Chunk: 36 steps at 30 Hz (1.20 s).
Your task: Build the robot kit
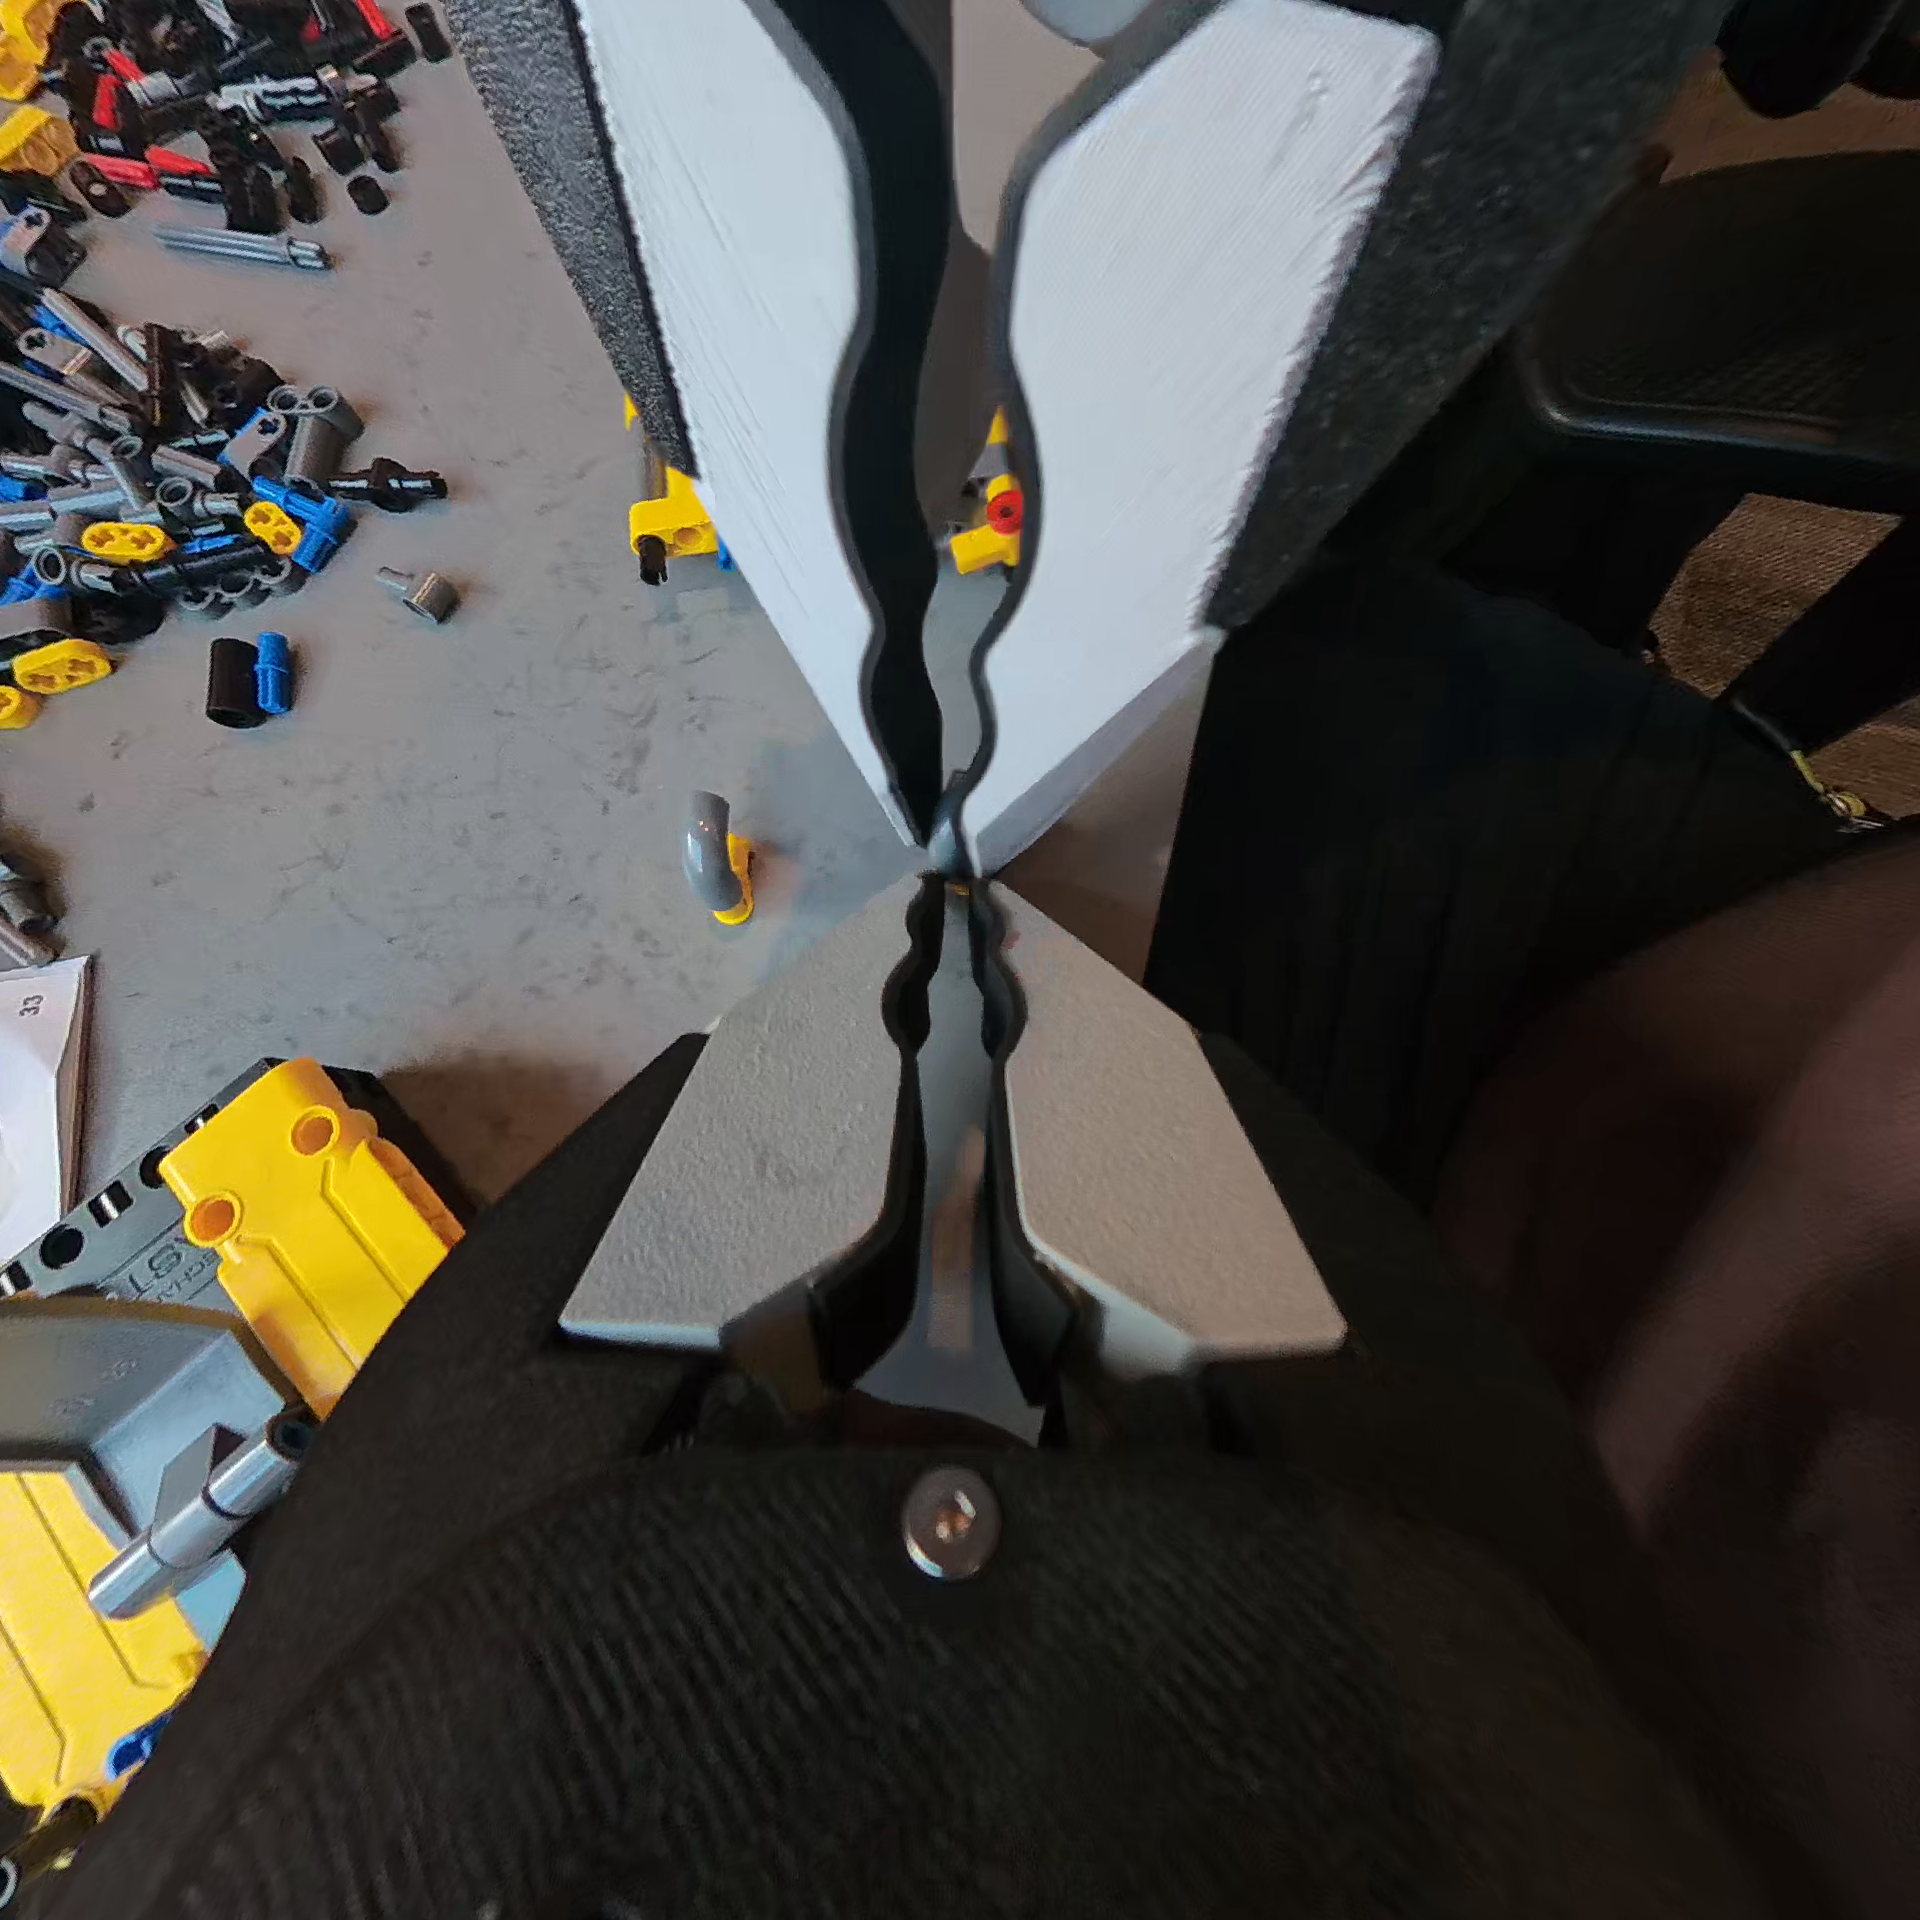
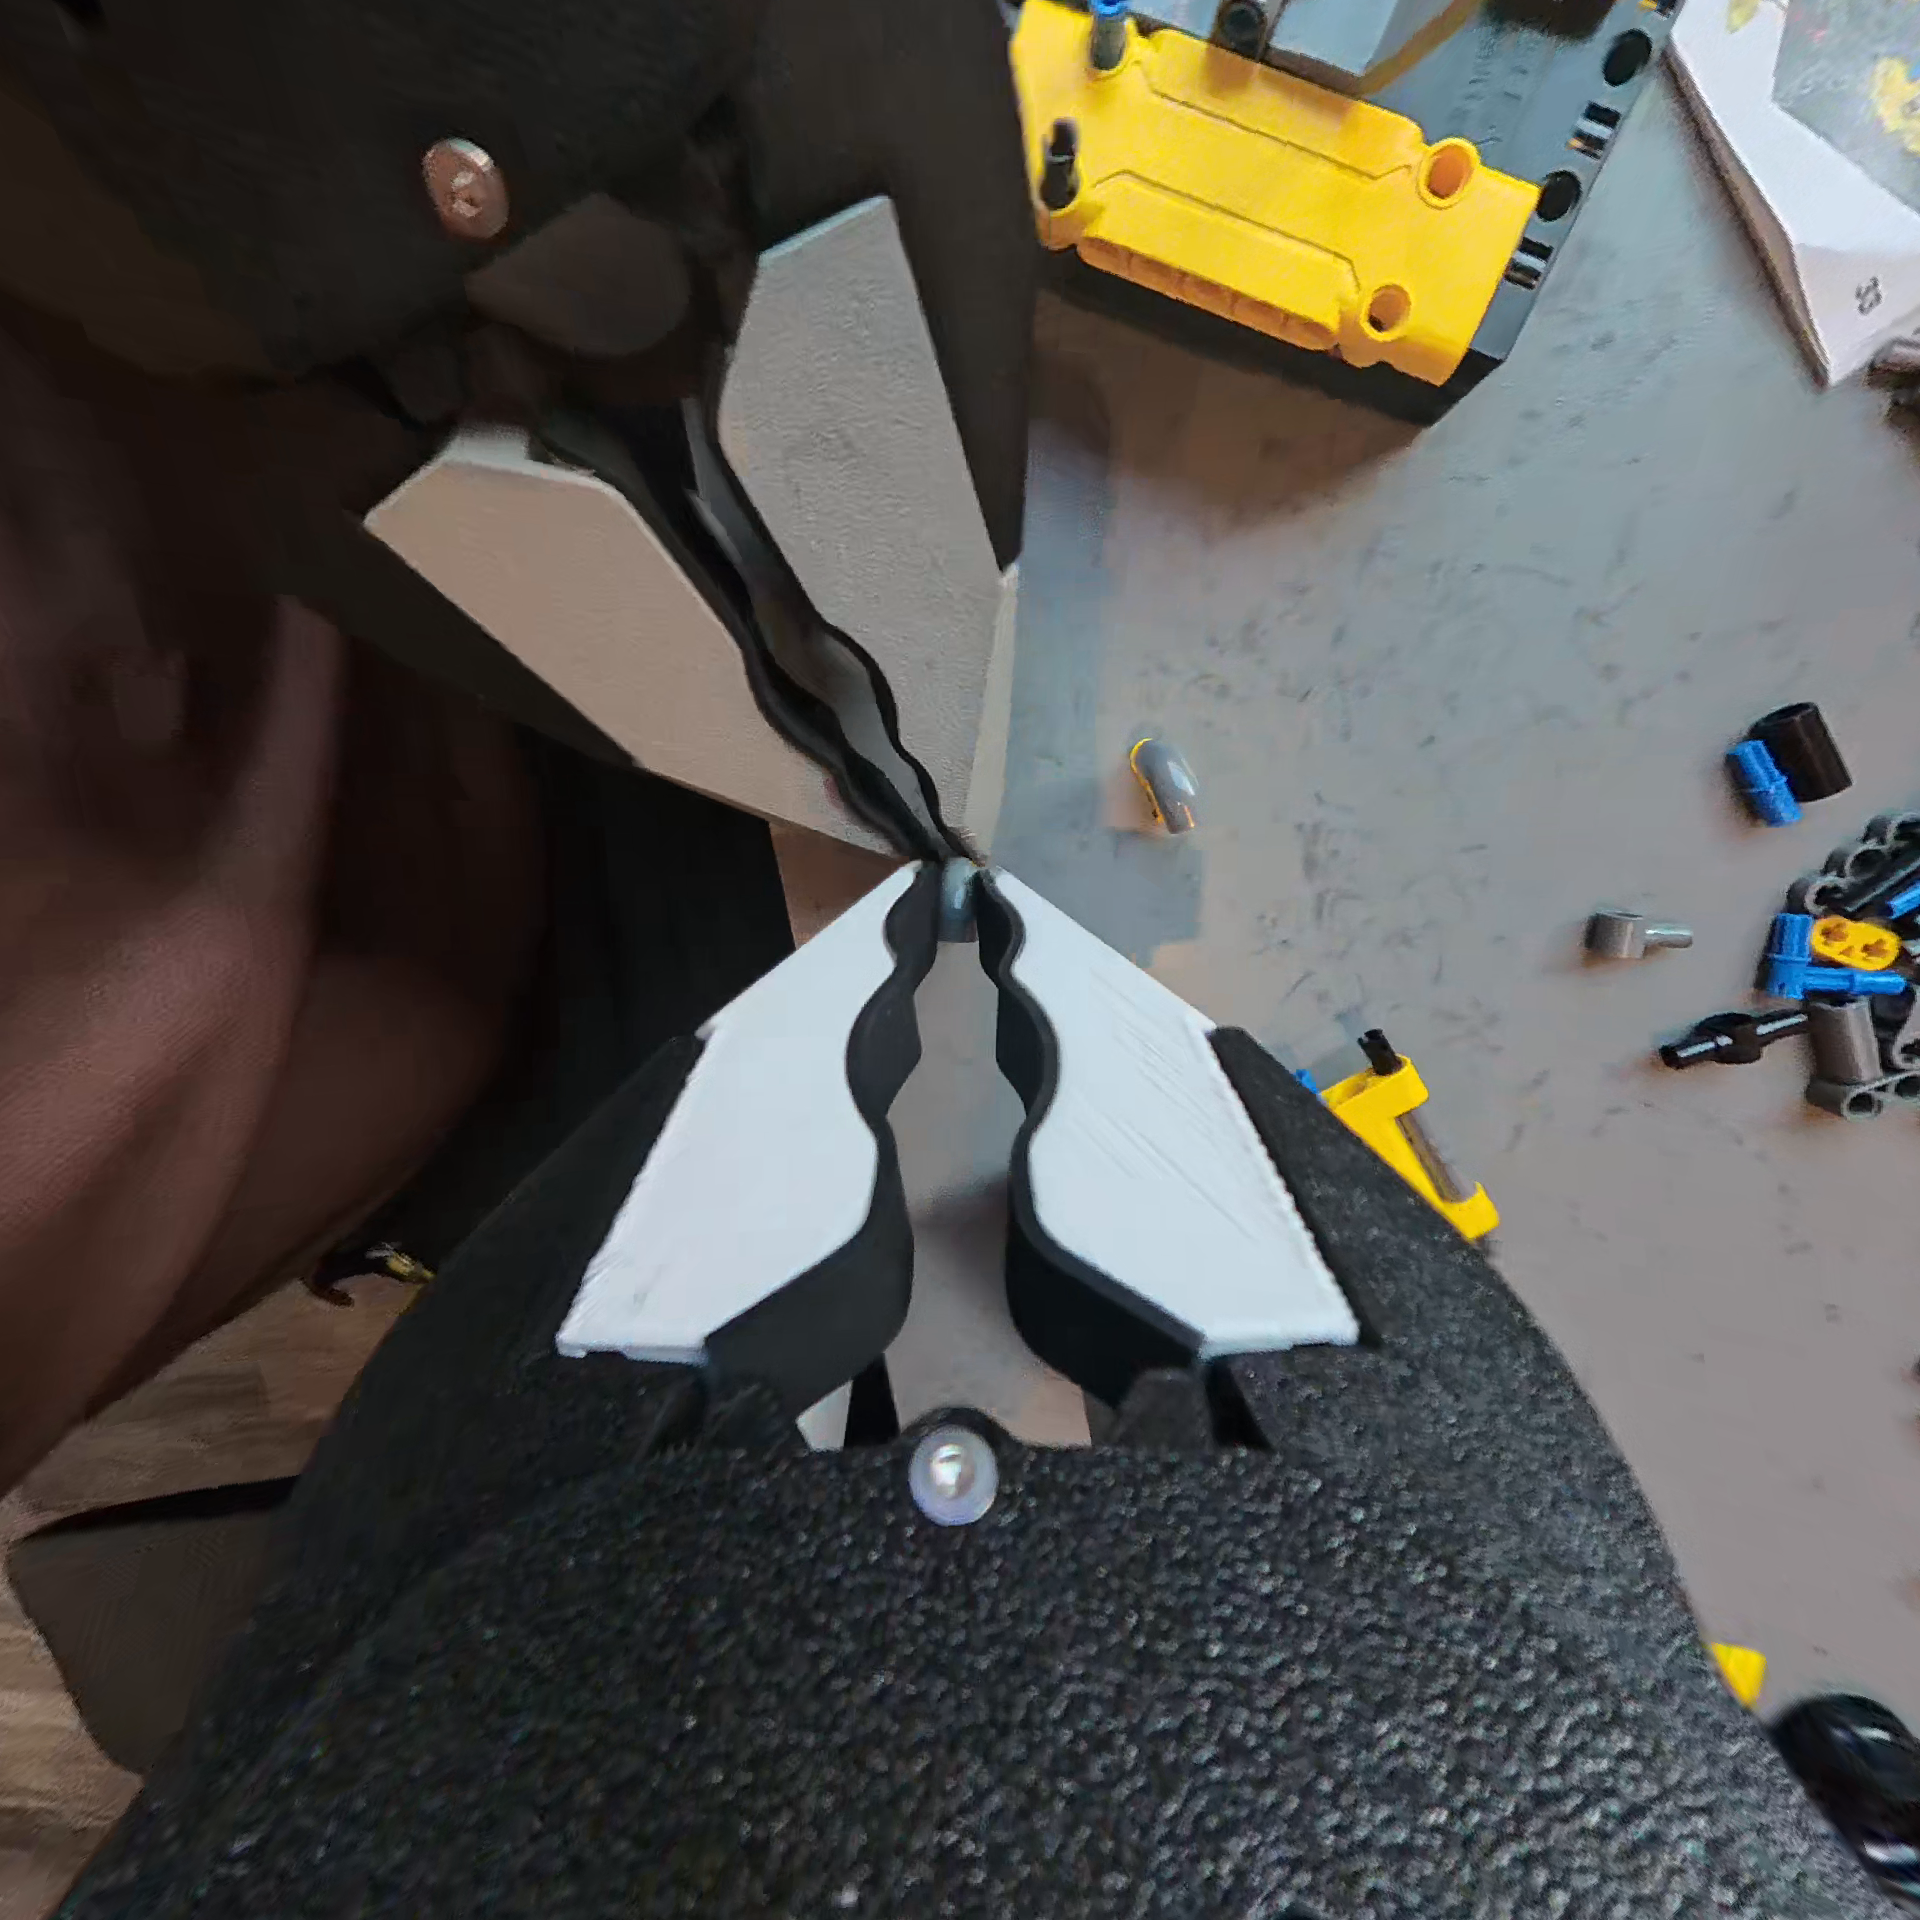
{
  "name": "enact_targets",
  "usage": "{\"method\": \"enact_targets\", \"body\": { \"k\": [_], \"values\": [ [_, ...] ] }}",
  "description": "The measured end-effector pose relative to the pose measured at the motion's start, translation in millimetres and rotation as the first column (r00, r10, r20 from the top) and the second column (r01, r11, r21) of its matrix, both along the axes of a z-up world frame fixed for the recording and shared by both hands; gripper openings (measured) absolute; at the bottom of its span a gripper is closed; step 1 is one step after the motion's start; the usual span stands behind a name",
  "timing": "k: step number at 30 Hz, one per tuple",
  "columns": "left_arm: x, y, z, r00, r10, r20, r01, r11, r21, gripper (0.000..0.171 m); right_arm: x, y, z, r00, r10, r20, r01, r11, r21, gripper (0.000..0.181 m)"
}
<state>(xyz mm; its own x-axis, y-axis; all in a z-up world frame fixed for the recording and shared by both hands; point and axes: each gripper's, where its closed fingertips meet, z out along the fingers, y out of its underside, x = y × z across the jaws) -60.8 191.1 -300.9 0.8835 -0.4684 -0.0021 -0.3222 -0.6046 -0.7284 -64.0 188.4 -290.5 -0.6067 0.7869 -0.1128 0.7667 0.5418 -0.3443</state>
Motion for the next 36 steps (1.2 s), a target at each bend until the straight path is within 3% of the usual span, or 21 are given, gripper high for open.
{"method": "enact_targets", "body": {
  "k": [8,12,14,16,18,19,23,29,32,36],
  "values": [
    [0.0,-0.8,-1.3,1.000,0.009,0.022,-0.008,1.000,-0.018,0.002,-0.8,-0.9,-1.0,1.000,0.006,-0.030,-0.005,0.999,0.032,0.007],
    [-3.0,0.7,1.1,0.999,0.031,0.029,-0.031,1.000,-0.002,0.002,-3.0,3.0,0.1,0.988,-0.150,-0.045,0.141,0.977,-0.162,0.007],
    [-6.2,0.8,6.9,0.998,0.060,0.034,-0.062,0.997,0.043,0.007,-7.5,5.3,12.0,0.958,-0.287,-0.019,0.256,0.882,-0.395,0.007],
    [-6.4,-2.2,10.7,0.996,0.074,0.047,-0.077,0.994,0.075,0.016,-12.6,3.3,39.7,0.924,-0.381,0.033,0.306,0.685,-0.662,0.007],
    [-6.5,-4.4,14.1,0.995,0.086,0.042,-0.090,0.990,0.107,0.023,-9.1,2.9,52.7,0.915,-0.391,0.102,0.318,0.539,-0.780,0.007],
    [-4.8,-4.8,17.9,0.994,0.088,0.059,-0.095,0.988,0.126,0.024,-6.2,1.5,52.5,0.917,-0.382,0.115,0.315,0.518,-0.795,0.008],
    [10.3,-11.1,36.4,0.965,0.056,0.256,-0.091,0.988,0.125,0.020,1.4,-9.2,49.5,0.935,-0.341,0.101,0.275,0.515,-0.812,0.008],
    [15.5,-14.4,48.4,0.927,0.041,0.373,-0.090,0.989,0.114,0.011,3.2,-18.4,54.0,0.950,-0.312,0.015,0.195,0.557,-0.808,0.008],
    [15.1,-14.4,48.1,0.912,0.053,0.408,-0.097,0.991,0.088,0.010,2.6,-18.0,54.5,0.949,-0.313,-0.050,0.157,0.601,-0.784,0.008],
    [4.3,-11.8,39.1,0.929,0.111,0.353,-0.144,0.987,0.069,0.005,-0.8,-4.6,50.2,0.925,-0.350,-0.148,0.152,0.697,-0.701,0.021]
  ]
}}
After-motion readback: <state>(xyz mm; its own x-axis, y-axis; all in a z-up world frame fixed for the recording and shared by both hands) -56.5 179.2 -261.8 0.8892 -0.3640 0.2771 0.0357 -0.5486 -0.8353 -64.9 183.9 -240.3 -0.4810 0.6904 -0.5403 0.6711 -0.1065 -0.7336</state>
